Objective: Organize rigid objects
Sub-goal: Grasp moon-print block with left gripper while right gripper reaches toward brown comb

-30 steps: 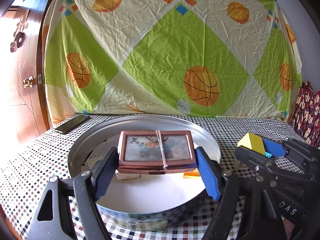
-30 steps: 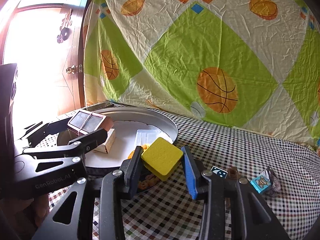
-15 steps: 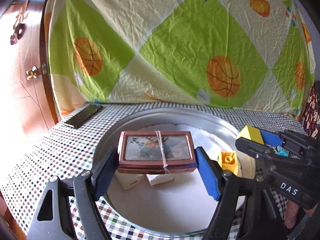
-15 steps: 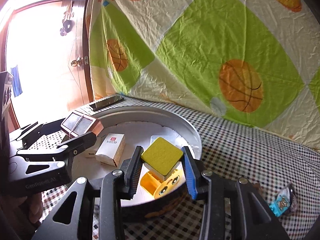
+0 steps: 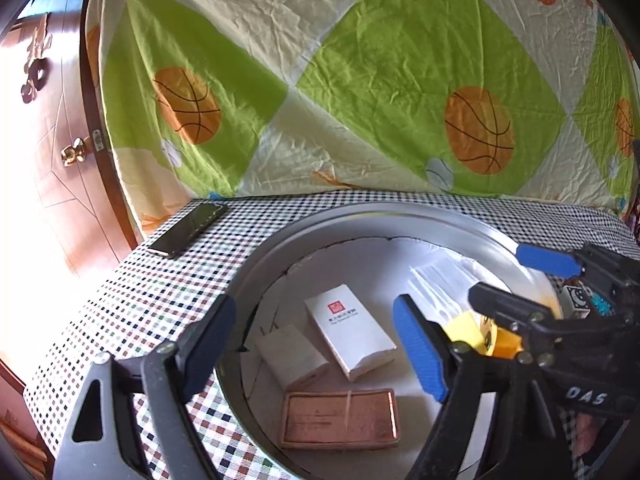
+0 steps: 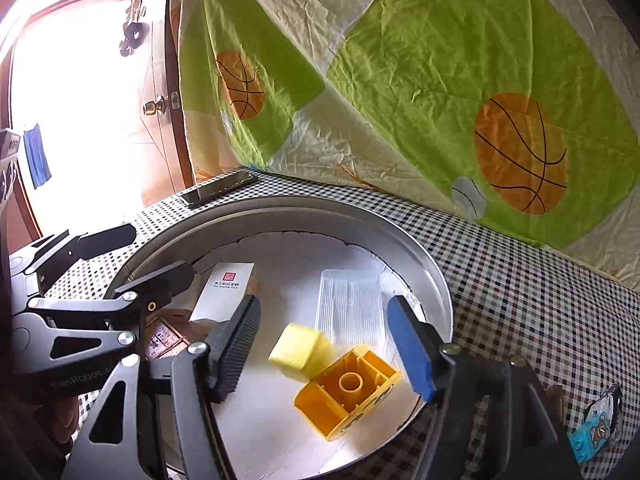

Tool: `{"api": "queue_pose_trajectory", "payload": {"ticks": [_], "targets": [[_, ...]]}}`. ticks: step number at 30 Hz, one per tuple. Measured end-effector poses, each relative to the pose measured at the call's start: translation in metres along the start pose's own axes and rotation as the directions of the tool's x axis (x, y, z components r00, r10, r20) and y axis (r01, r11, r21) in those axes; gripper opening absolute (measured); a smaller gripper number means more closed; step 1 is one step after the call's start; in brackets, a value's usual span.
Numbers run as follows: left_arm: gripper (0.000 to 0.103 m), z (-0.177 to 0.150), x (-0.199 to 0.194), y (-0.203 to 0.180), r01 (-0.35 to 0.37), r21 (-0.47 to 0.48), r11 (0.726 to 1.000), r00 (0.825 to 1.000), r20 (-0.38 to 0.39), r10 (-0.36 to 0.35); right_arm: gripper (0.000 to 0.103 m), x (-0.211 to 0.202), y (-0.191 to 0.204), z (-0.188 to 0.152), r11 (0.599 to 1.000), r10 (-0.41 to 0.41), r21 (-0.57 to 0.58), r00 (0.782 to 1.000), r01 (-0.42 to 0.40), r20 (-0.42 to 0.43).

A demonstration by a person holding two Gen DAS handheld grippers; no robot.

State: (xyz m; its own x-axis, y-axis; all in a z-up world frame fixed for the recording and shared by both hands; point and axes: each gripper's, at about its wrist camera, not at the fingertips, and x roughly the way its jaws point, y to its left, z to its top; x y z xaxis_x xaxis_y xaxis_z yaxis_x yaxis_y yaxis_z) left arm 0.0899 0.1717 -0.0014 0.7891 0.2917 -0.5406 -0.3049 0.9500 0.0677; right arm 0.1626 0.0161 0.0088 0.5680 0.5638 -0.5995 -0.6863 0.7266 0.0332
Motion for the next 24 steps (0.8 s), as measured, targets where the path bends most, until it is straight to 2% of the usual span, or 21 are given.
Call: {"api": "queue_pose_trajectory", "payload": {"ticks": [7,14,20,24], "targets": [[0.096,0.003,-0.017,-0.020,0.048,-0.003,0.999,0.998,0.039,-0.048,0.071,-0.047,-0.031,-0.007,0.996,-0.088,-0.013,0.995,0.089,0.038],[0.099,0.004,-0.039,-0.091,0.154,0.110,0.982,0.984,0.074,-0.162,0.072,-0.100,-0.104,-0.027,0.966,-0.255,0.046,0.965,0.253,0.056],[0.099,-0.007,-0.044,-0.166,0.266,0.229,0.936,0.961,0.019,-0.277,0.077,-0.128,-0.169,-0.048,0.909,-0.364,0.243,0.929,0.339,0.063],[0.097,-0.016,-0.032,-0.213,0.309,0.306,0.901,0.950,-0.048,-0.309,0.077,-0.131,-0.194,-0.061,0.878,-0.374,0.338,0.927,0.339,0.041]]}}
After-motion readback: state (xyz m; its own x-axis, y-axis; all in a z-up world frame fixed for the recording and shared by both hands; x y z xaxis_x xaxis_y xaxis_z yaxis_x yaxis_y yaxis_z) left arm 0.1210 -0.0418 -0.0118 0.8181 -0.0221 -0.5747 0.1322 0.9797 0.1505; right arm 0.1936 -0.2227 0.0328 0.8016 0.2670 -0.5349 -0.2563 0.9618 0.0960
